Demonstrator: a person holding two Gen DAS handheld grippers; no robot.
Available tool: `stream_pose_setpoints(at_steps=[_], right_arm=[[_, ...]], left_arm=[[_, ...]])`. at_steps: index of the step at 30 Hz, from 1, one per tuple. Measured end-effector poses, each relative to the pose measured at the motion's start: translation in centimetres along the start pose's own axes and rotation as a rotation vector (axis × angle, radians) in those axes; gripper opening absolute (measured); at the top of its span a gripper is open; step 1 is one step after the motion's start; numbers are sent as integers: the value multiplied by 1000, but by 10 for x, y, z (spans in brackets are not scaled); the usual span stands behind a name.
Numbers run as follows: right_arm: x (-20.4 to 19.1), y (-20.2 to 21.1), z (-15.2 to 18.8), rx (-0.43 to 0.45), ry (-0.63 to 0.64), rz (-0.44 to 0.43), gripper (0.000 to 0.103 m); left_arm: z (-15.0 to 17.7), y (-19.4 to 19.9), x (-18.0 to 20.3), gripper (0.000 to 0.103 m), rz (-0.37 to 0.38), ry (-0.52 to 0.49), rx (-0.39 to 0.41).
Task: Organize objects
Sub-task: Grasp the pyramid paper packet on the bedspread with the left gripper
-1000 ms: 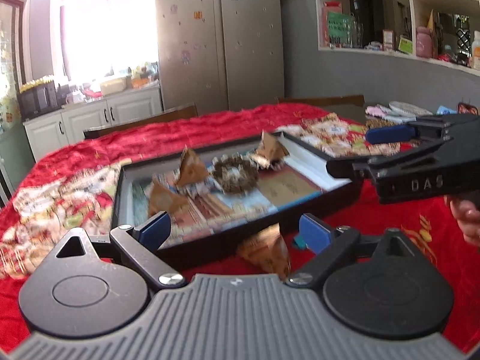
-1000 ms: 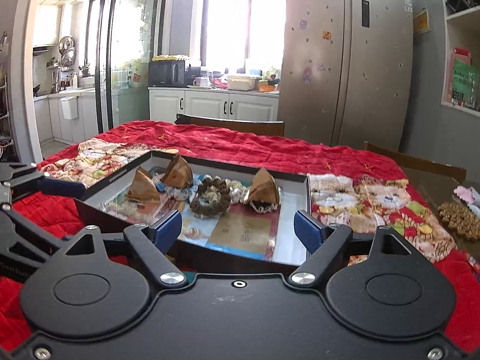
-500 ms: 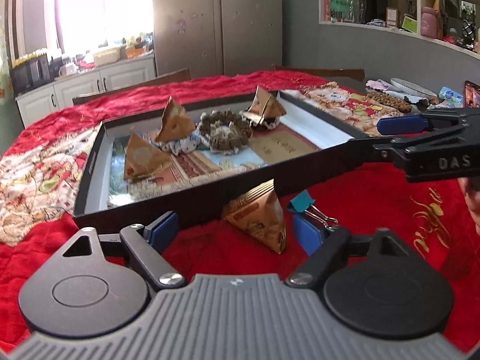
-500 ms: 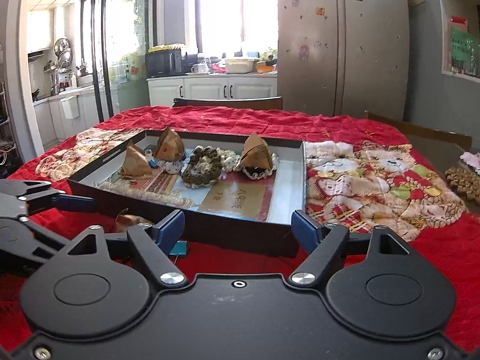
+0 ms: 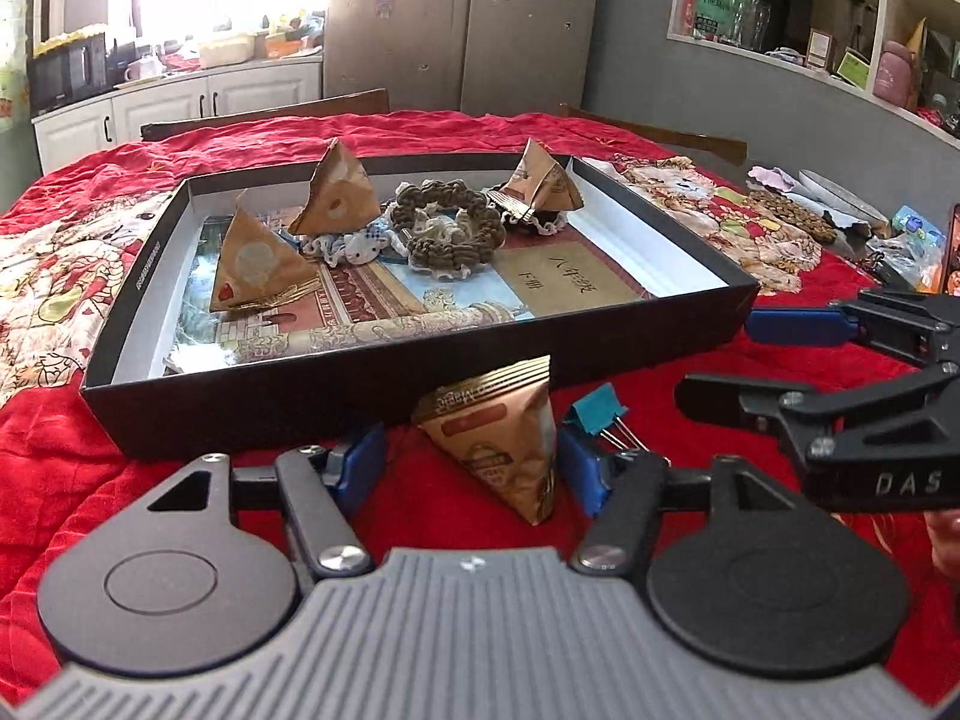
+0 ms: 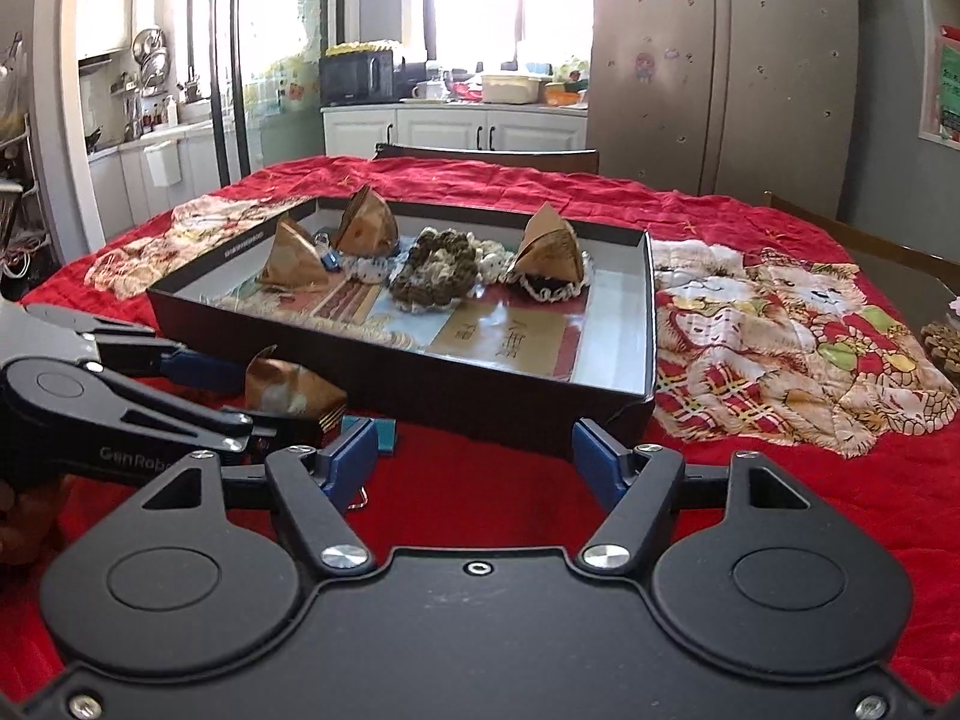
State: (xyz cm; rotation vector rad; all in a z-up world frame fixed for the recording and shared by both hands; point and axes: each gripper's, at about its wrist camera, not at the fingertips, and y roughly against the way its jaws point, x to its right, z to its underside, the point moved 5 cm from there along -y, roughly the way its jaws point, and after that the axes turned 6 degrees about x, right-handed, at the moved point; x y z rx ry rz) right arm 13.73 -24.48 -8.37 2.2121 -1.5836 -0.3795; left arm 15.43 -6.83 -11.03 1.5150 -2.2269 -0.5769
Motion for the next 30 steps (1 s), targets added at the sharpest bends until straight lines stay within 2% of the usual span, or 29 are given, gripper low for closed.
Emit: stream_pose_setpoints(at_steps=[6,15,30], right_arm=[[-5,-3,4,-10,17,-21,69],[-11,-5,6,-18,20,-45,69],[-32,-21,10,-50,47,-77,69]], left_arm=[[0,0,4,49,-7,-9,4],[3,5,0,38,-1,-7,12],[10,22,-11,35,-5,12,19]])
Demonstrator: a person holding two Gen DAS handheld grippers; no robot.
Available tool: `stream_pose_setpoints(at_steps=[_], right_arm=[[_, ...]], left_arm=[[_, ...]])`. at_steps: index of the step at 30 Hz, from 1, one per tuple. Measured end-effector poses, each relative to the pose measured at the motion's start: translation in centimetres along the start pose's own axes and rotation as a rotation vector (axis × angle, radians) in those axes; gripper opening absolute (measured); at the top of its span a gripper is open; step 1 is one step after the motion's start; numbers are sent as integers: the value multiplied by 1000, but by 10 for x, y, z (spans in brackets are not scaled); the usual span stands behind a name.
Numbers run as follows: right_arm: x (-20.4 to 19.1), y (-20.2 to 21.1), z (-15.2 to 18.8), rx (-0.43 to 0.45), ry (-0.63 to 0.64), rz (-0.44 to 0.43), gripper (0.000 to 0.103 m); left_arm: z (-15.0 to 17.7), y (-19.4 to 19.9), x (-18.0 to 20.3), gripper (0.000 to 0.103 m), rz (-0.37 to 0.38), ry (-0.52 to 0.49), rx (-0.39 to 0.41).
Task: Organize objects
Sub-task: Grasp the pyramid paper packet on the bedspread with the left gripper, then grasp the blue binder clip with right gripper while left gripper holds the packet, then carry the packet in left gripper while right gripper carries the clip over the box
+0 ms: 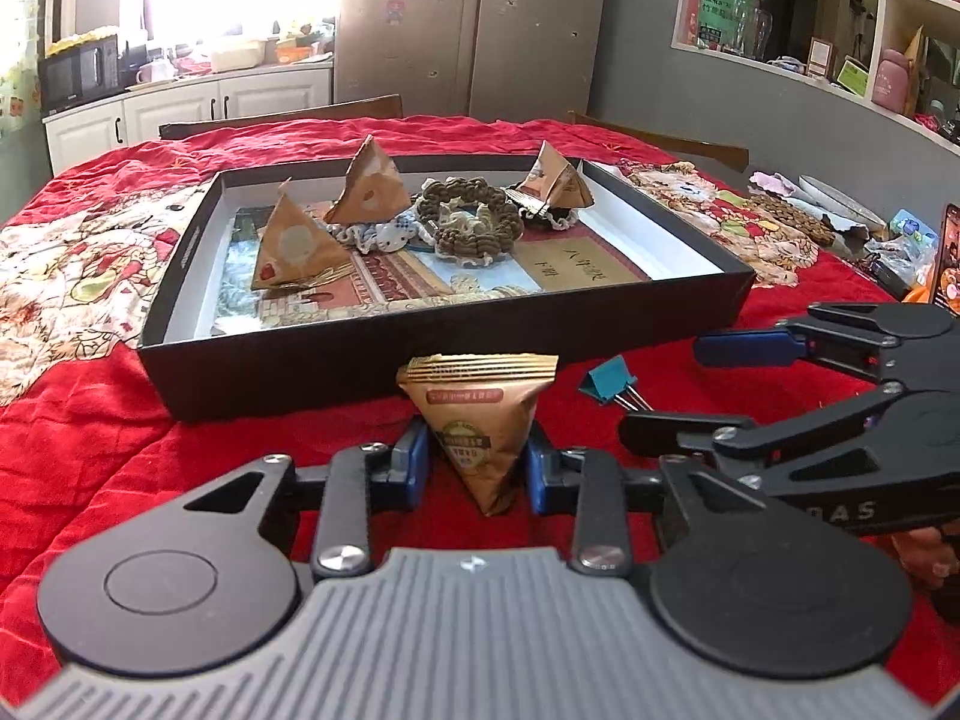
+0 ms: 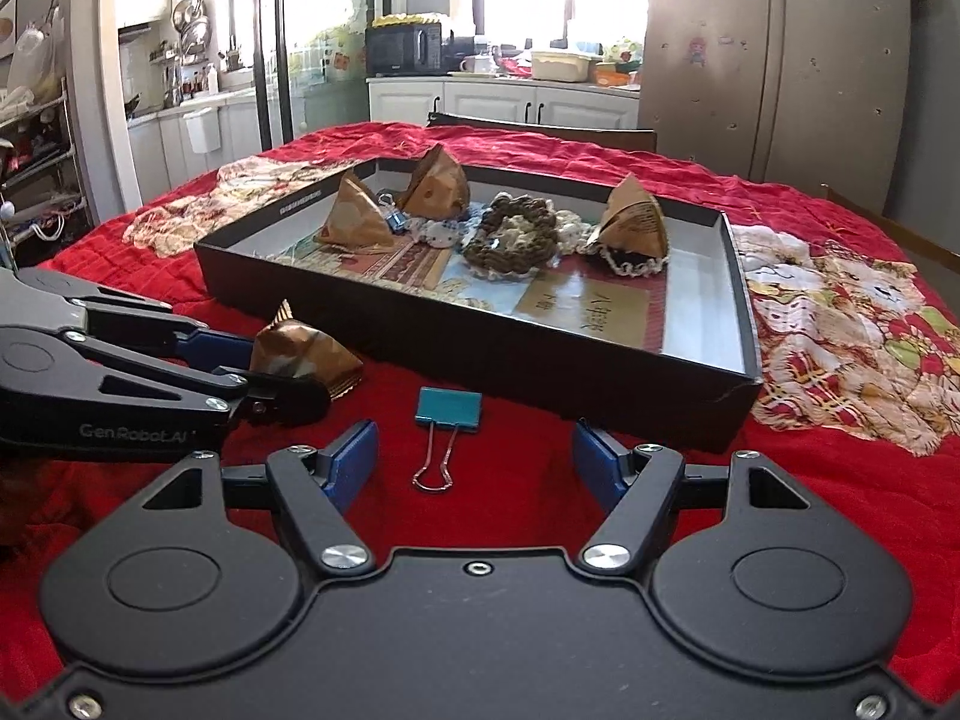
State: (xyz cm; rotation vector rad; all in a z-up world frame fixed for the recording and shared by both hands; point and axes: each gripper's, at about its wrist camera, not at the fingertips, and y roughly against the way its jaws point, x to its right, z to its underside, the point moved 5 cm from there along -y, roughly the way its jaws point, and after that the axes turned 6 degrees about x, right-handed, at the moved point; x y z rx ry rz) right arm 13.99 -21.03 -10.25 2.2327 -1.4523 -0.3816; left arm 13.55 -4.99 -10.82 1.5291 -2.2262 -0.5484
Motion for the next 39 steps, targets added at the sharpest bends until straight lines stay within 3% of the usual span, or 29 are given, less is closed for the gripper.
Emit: stream_pose_setpoints(at_steps=[7,13,15,16,39], right_arm=[[-3,-16,-3,-30,-17,11,60],[-6,-23,-6,-31,-24,22,41],[-9,-25,-7,-28,-11,25,26],[-10,-25,-7,-27,-7,23,24],[-13,16,-8,39,1,8,24]], left_arm=[[2,6,-2,35,0,3,4],[2,9,-6,35,-2,11,6],[2,11,-7,35,-4,11,7],[2,11,-8,35,-4,12,8],[-2,27,-6,35,-7,-4,31]])
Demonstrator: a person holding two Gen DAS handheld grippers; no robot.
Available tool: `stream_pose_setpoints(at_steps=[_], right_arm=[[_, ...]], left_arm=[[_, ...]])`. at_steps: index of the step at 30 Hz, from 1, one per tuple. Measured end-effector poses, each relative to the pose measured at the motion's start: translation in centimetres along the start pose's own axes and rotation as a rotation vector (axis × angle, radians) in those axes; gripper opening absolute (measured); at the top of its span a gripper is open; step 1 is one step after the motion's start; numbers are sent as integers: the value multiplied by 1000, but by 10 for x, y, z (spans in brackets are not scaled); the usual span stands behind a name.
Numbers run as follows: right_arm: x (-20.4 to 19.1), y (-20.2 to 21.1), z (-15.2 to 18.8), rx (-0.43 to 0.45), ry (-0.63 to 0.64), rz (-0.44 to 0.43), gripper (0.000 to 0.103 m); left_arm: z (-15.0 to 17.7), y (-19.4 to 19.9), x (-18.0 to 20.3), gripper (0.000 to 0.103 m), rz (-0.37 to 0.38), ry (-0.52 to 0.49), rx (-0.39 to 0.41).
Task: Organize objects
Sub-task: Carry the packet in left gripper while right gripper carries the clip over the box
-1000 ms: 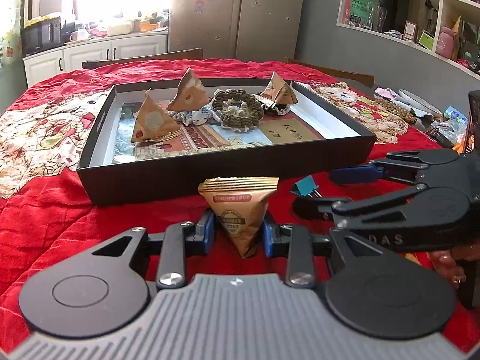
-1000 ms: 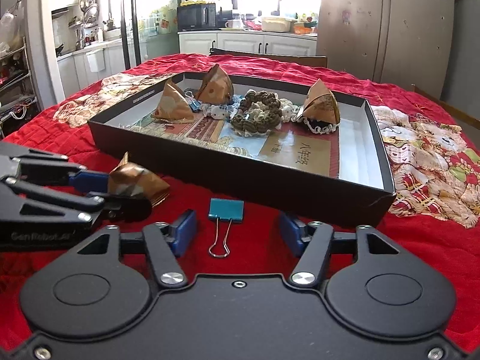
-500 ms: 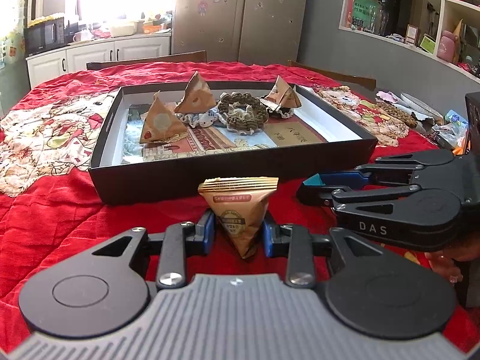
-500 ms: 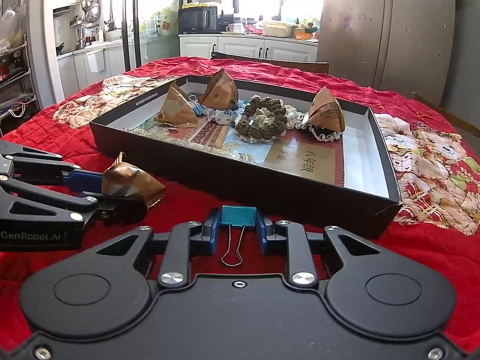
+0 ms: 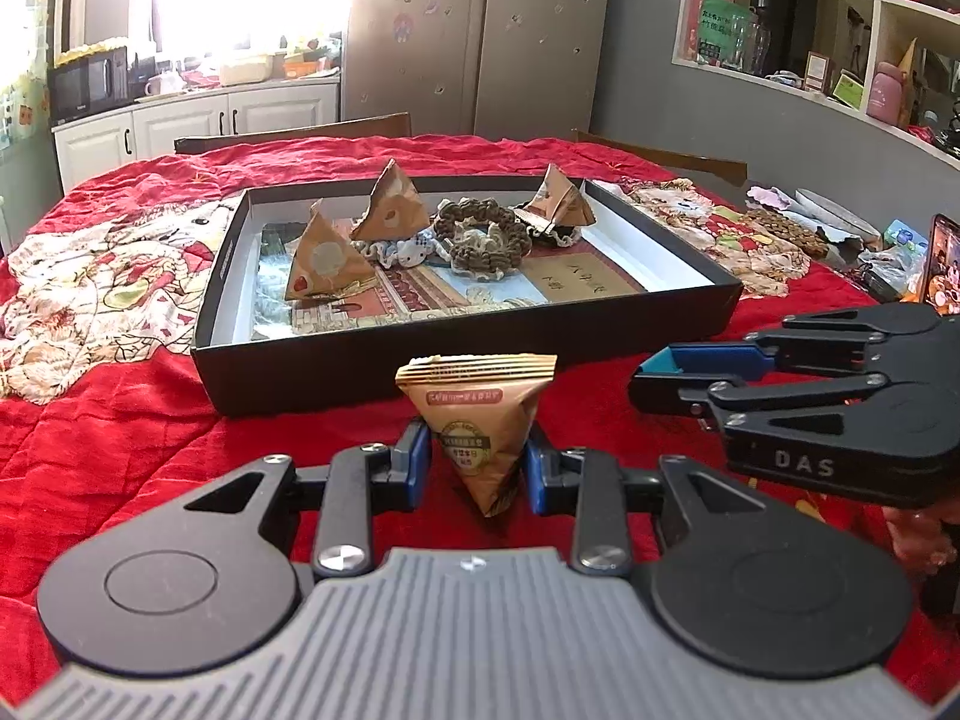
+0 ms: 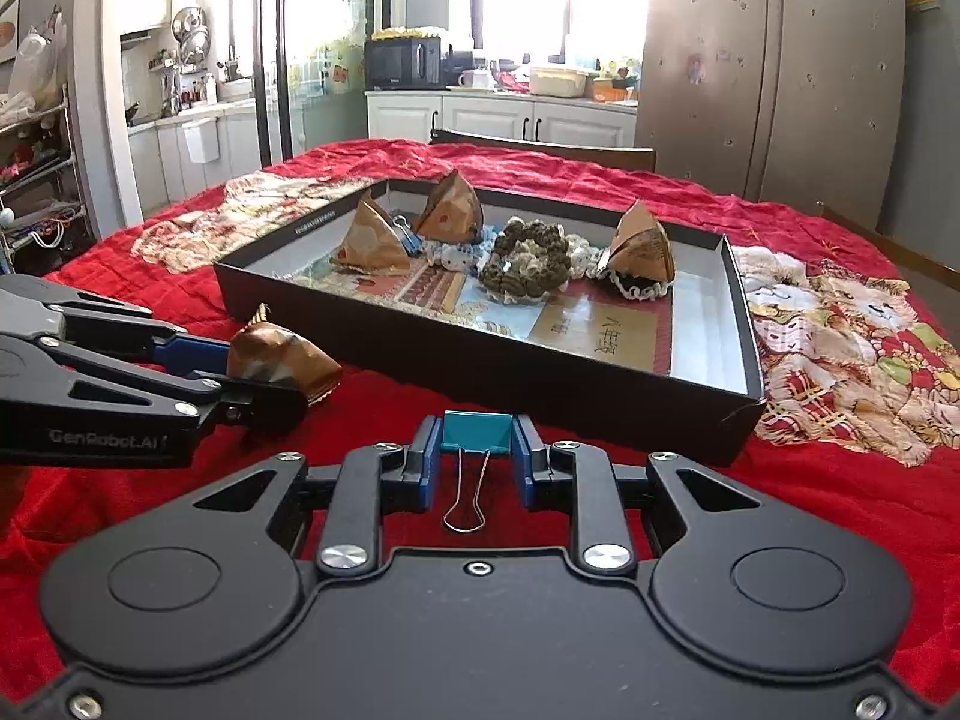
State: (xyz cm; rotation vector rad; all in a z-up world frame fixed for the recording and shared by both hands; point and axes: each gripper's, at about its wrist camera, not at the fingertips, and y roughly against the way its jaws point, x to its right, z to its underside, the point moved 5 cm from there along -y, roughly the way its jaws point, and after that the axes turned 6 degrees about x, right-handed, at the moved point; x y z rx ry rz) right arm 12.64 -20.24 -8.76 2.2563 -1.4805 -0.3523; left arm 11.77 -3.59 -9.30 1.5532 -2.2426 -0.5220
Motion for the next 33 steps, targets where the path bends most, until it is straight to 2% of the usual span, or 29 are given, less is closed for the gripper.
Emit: stream_pose_setpoints(at_steps=[18,33], right_arm=[[0,41,-15,77,-7,-21,24],[8,53,-37,141,-4,4,24]], left_arm=[[-15,19,7,35,25,-12,50],[-36,18,8,35,13,-20,97]])
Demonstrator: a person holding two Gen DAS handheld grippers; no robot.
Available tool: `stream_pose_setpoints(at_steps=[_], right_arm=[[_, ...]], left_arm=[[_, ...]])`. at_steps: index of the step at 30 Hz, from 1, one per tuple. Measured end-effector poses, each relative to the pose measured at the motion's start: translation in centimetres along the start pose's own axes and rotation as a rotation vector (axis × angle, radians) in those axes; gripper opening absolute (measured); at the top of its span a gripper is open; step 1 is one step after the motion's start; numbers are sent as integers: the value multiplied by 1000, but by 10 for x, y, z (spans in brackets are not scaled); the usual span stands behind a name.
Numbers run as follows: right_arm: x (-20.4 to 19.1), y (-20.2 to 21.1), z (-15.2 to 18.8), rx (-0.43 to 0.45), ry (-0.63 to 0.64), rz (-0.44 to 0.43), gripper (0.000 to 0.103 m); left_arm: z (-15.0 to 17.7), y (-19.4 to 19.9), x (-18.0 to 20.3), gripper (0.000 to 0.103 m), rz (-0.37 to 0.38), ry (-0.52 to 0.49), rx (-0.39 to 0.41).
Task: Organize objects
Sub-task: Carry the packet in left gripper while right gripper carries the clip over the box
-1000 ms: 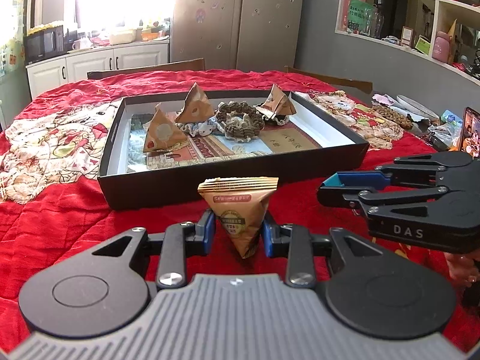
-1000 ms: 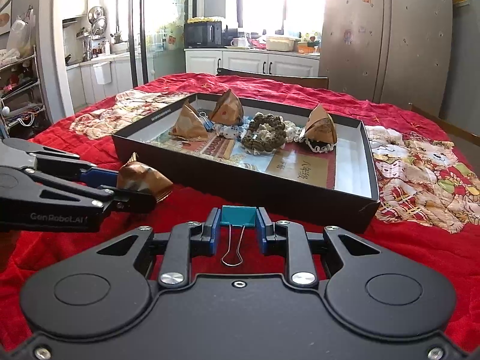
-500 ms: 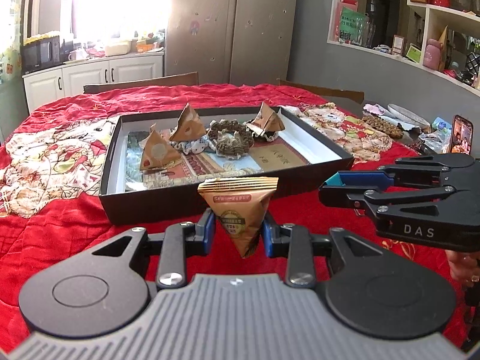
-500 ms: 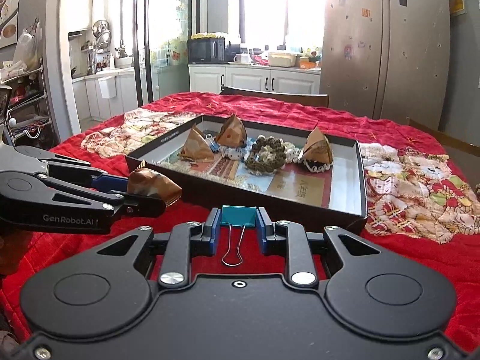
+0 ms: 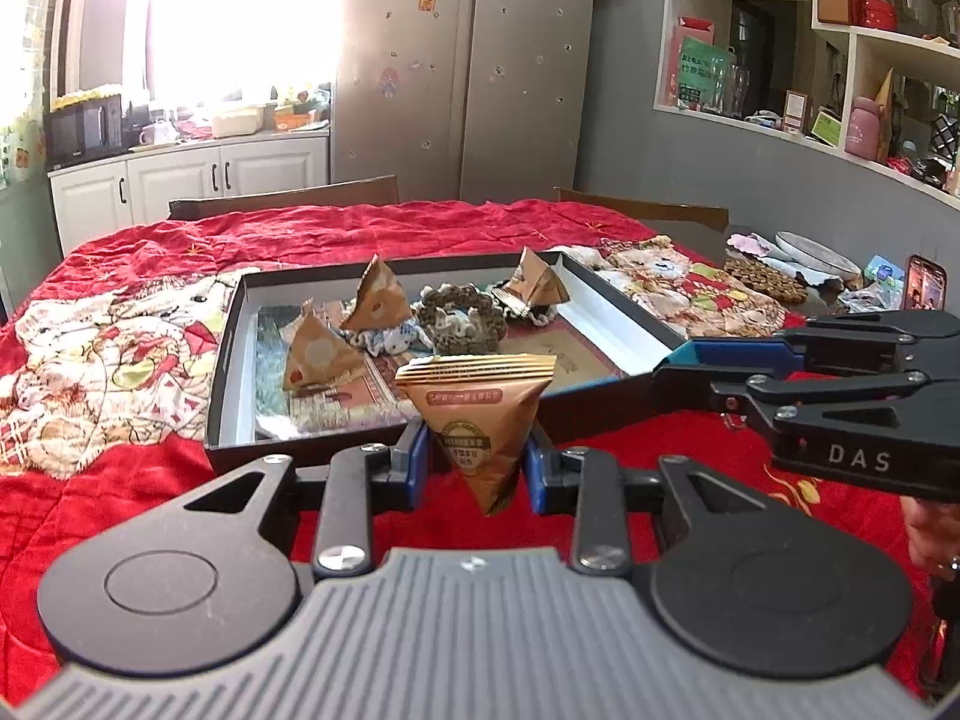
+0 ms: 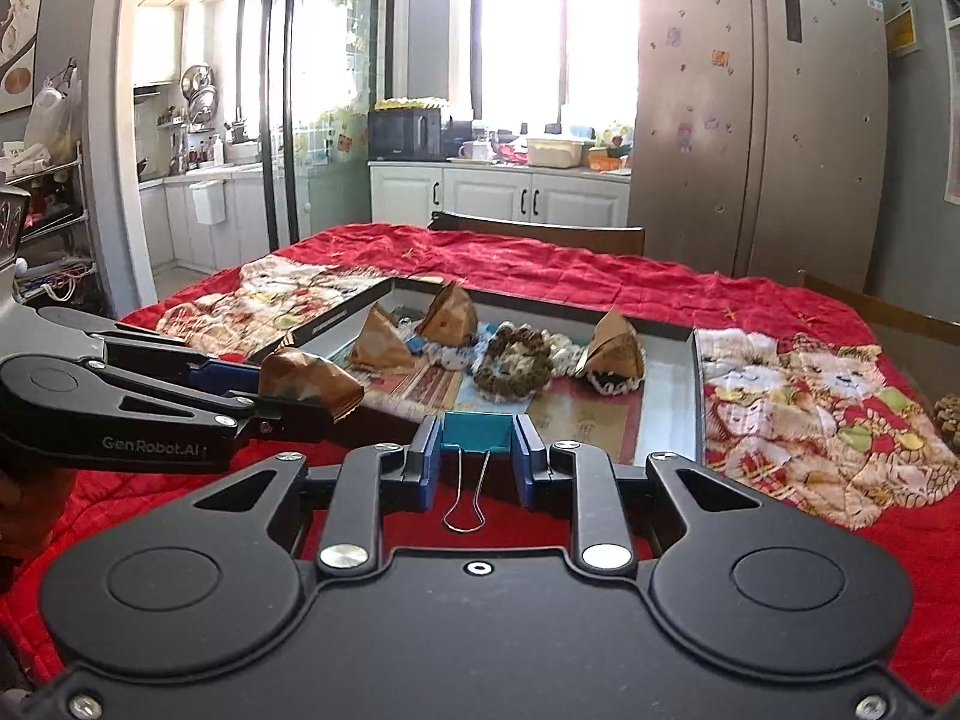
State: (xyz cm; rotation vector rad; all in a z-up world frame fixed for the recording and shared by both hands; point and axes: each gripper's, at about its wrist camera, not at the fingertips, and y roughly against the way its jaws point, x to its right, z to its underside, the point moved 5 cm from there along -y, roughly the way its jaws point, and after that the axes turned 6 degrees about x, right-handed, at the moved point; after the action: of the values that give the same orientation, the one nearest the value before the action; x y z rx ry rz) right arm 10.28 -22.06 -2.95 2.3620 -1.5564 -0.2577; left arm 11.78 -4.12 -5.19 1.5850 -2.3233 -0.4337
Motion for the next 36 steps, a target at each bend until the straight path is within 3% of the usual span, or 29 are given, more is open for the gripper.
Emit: stream_pose_setpoints(at_steps=[12,36], right_arm=[[26,-40,-12,-14,-23,73,24],[46,-107,-25,-58,-43,124,24]], left_arm=[[-21,-37,-13,35,-41,22,-2],[-38,-92,-19,36,-77,46,-40]])
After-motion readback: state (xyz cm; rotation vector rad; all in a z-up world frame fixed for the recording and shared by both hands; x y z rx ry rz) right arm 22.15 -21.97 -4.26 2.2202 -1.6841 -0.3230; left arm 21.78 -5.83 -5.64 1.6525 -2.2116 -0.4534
